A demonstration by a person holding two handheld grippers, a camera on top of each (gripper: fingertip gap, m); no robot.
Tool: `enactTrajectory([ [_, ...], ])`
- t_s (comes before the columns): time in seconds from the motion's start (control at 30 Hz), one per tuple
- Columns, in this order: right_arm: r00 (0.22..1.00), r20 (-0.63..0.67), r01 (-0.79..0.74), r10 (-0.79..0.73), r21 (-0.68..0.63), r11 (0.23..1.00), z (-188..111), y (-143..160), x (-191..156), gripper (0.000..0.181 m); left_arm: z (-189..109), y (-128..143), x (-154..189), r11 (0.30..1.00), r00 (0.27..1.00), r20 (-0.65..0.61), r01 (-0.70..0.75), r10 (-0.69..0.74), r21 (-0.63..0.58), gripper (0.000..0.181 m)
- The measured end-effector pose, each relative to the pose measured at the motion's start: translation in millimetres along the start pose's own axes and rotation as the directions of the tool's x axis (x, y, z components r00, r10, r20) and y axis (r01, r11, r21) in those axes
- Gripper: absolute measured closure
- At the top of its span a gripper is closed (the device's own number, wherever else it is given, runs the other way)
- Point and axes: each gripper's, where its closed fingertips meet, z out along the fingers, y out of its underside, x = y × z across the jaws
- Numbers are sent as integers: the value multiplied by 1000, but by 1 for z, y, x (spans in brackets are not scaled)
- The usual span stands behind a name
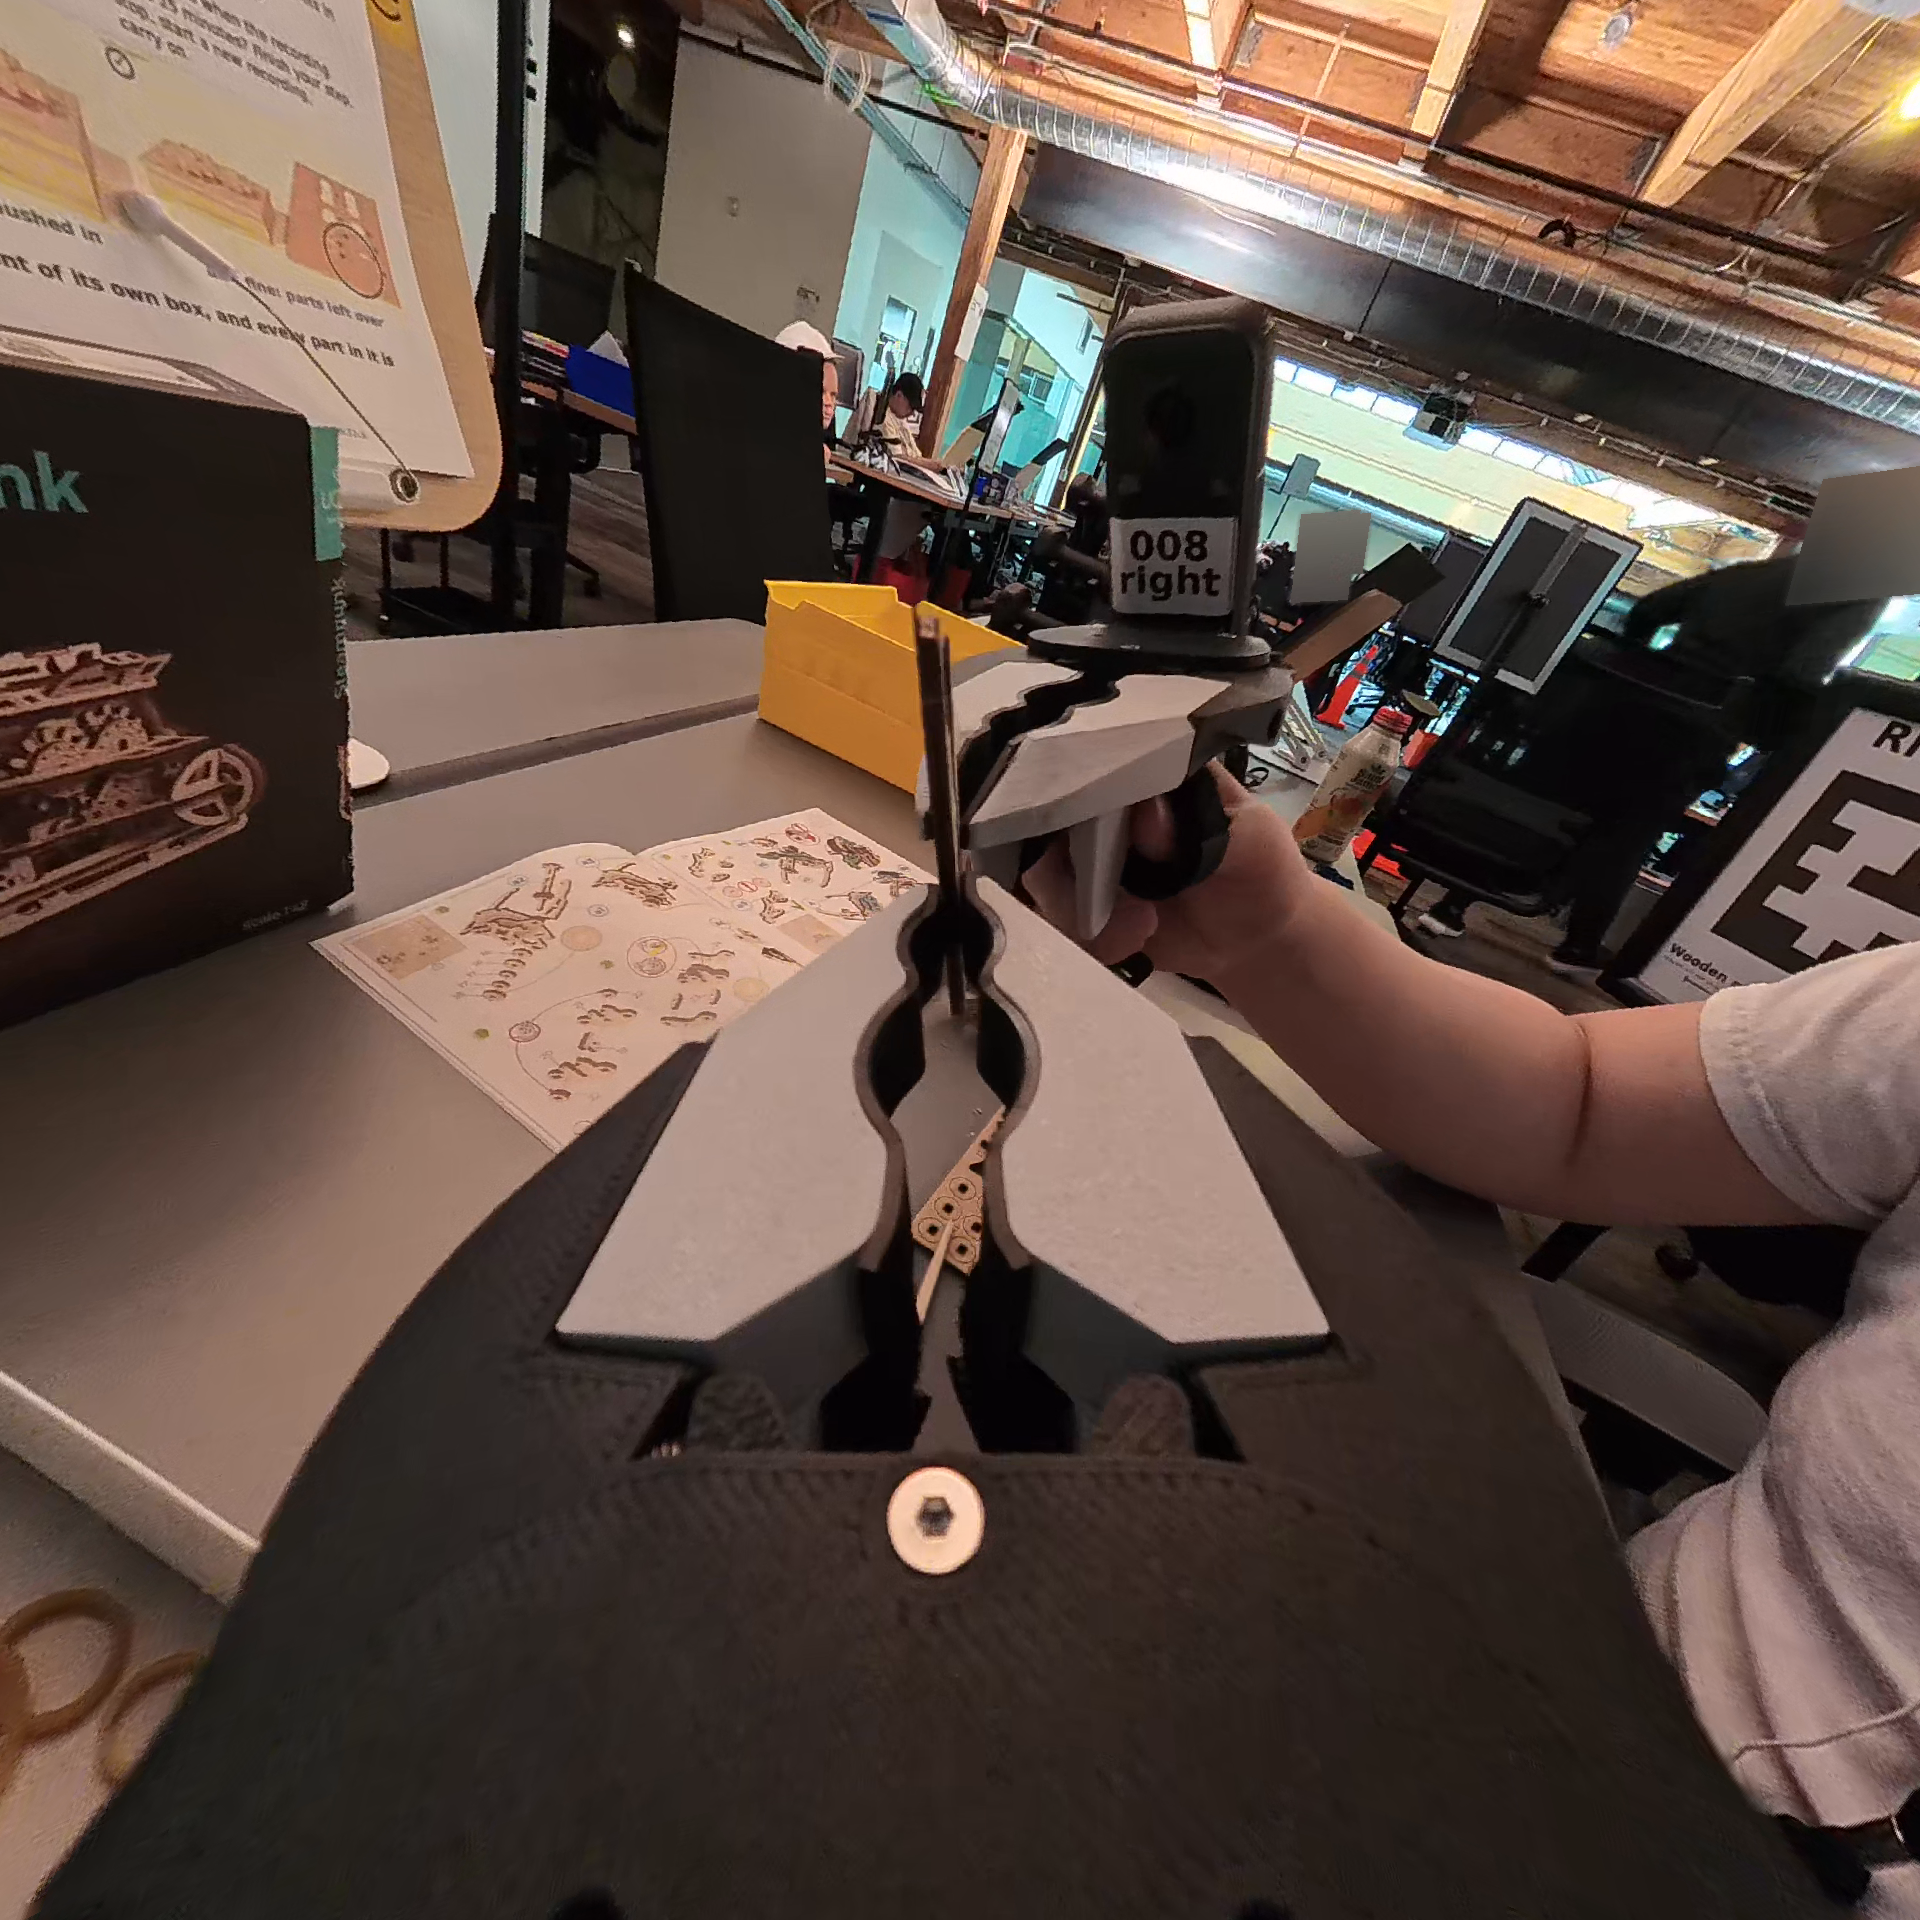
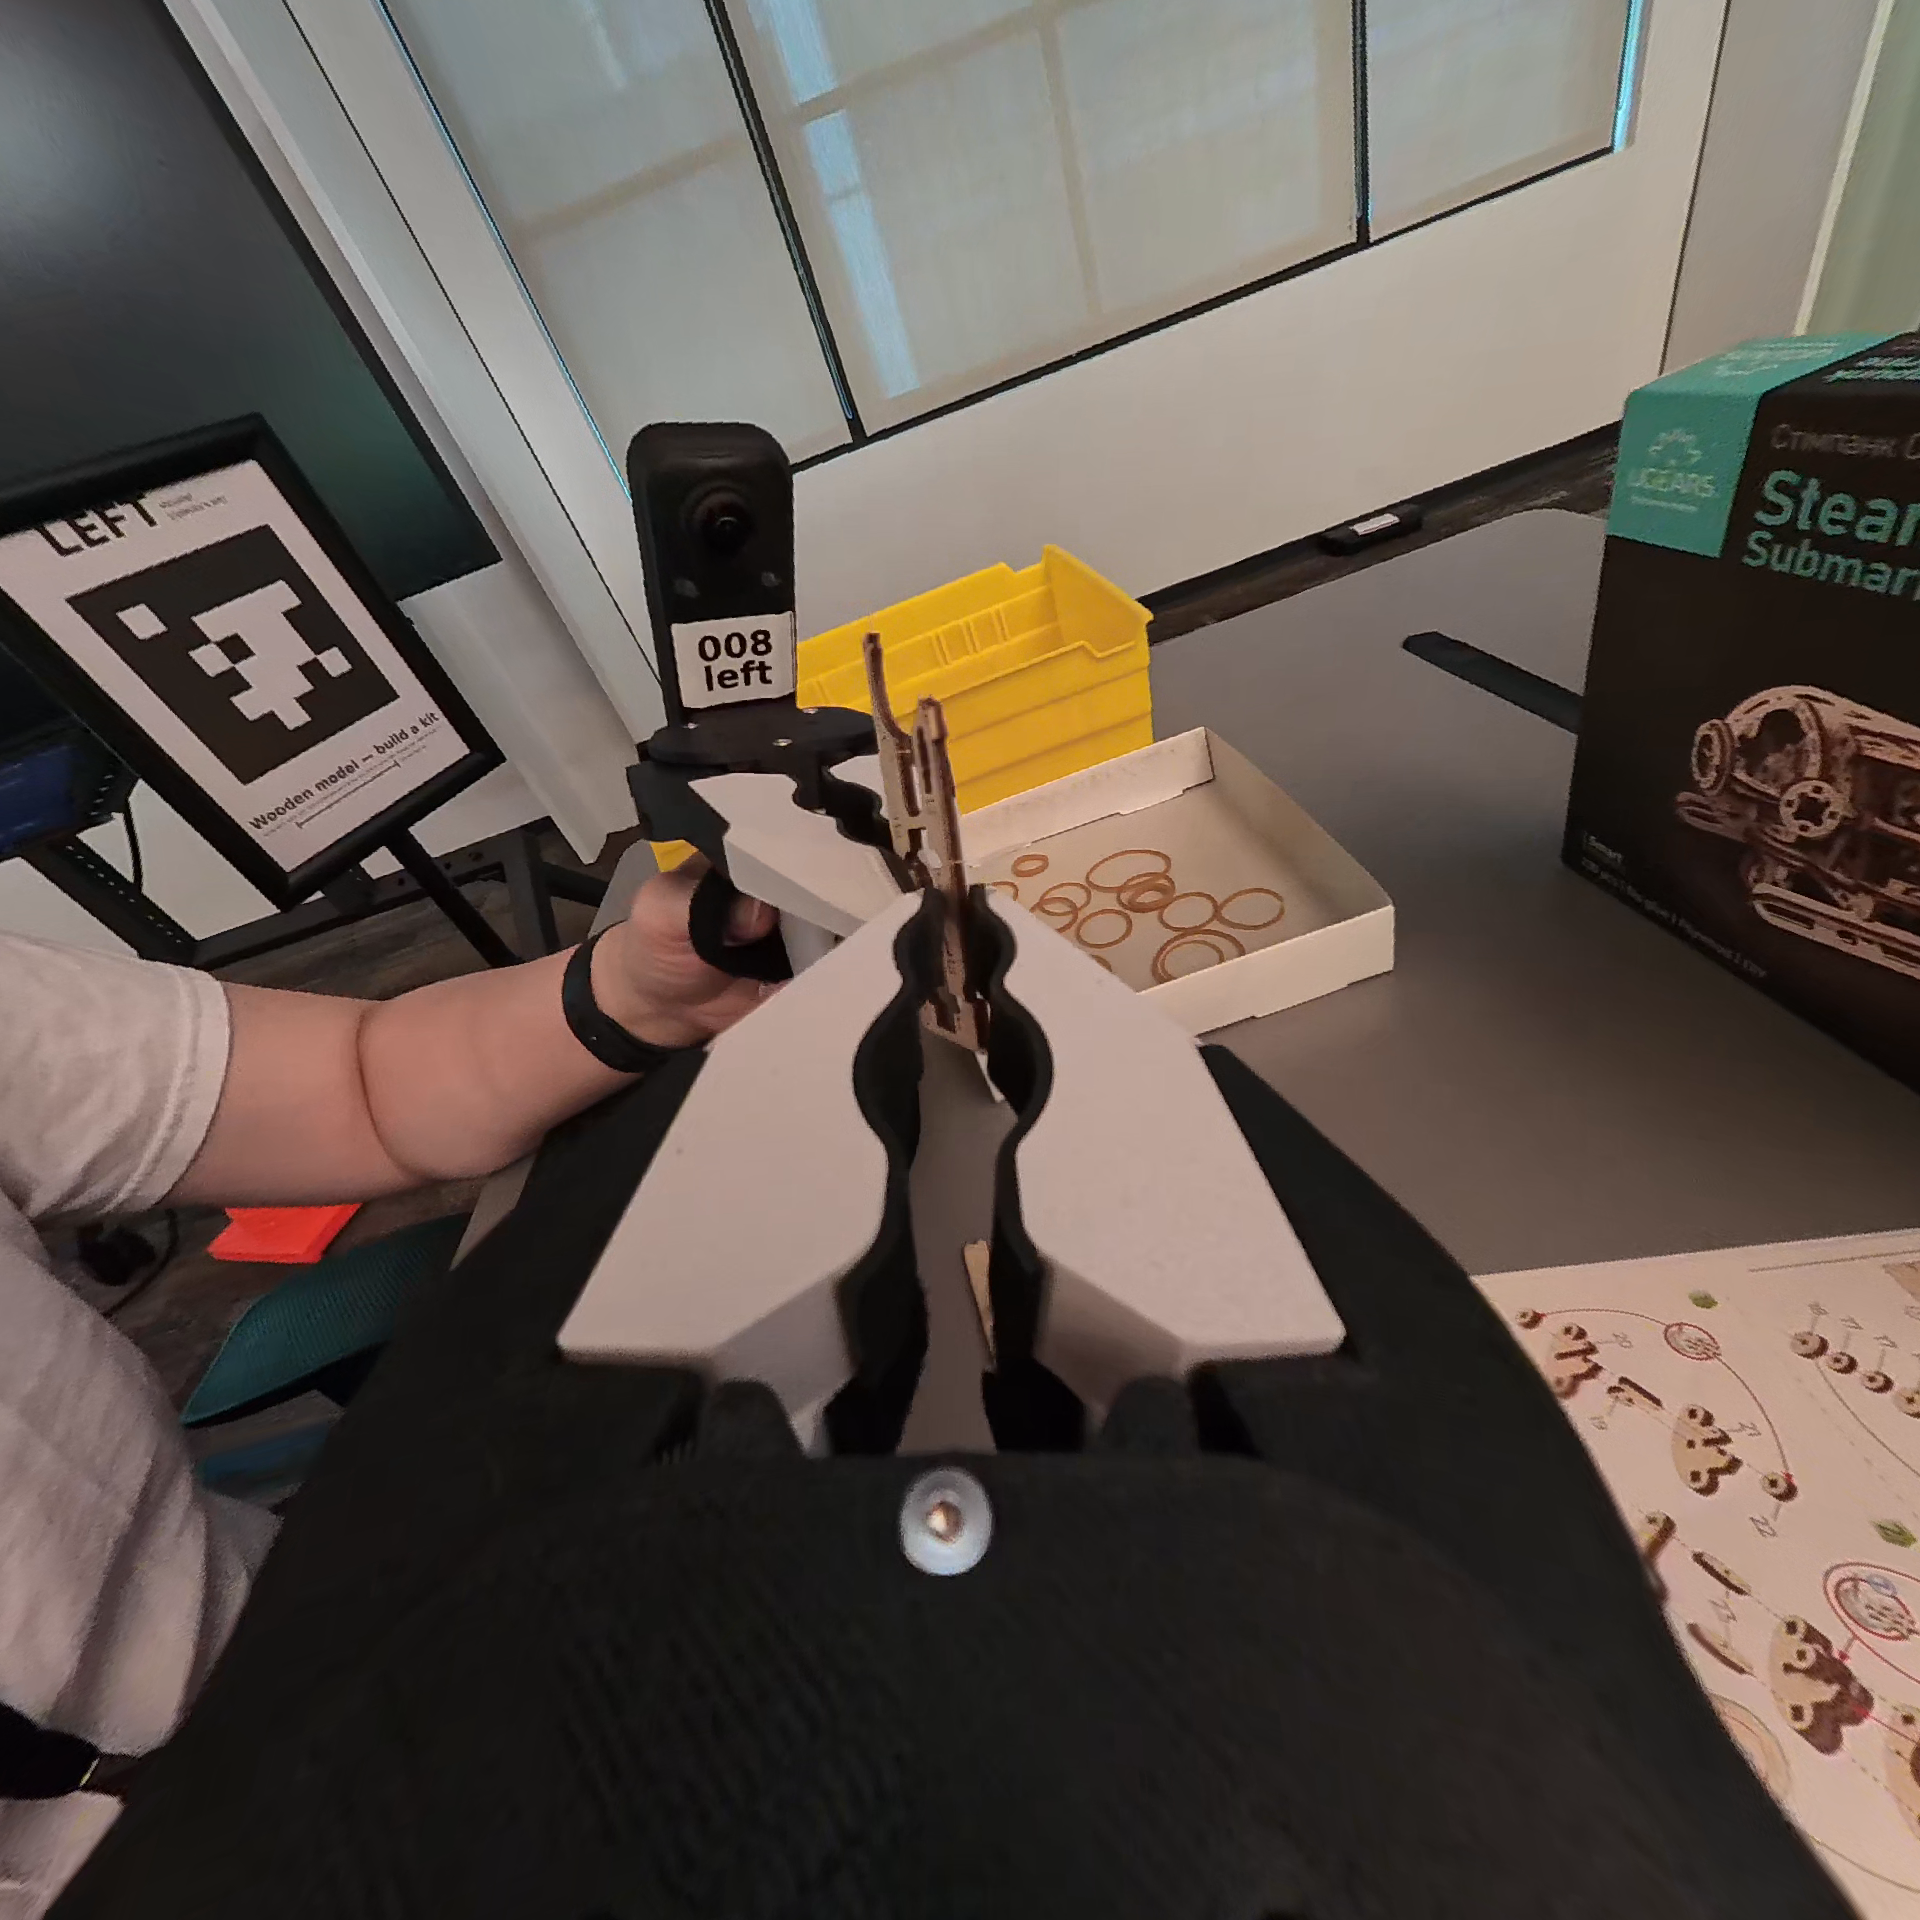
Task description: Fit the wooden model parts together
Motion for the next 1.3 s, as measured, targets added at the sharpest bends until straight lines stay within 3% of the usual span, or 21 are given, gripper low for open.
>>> enactTrajectory([
  [0.43,995,-22,95,-98,-109,990,-3,11,2,179,1,7,0,998,999,28,-41,43,-56,181],
  [0.6,987,-41,153,-158,-109,982,-4,10,4,179,3,7,3,999,1000,15,6,-5,-40,181],
  [0.9,998,69,-4,7,-39,999,-6,4,-2,178,0,-2,2,999,999,-25,40,-40,22,181],
  [1.3,1000,14,-2,3,-65,998,-4,7,2,178,0,0,-2,1000,1000,5,31,-31,4,181],
])
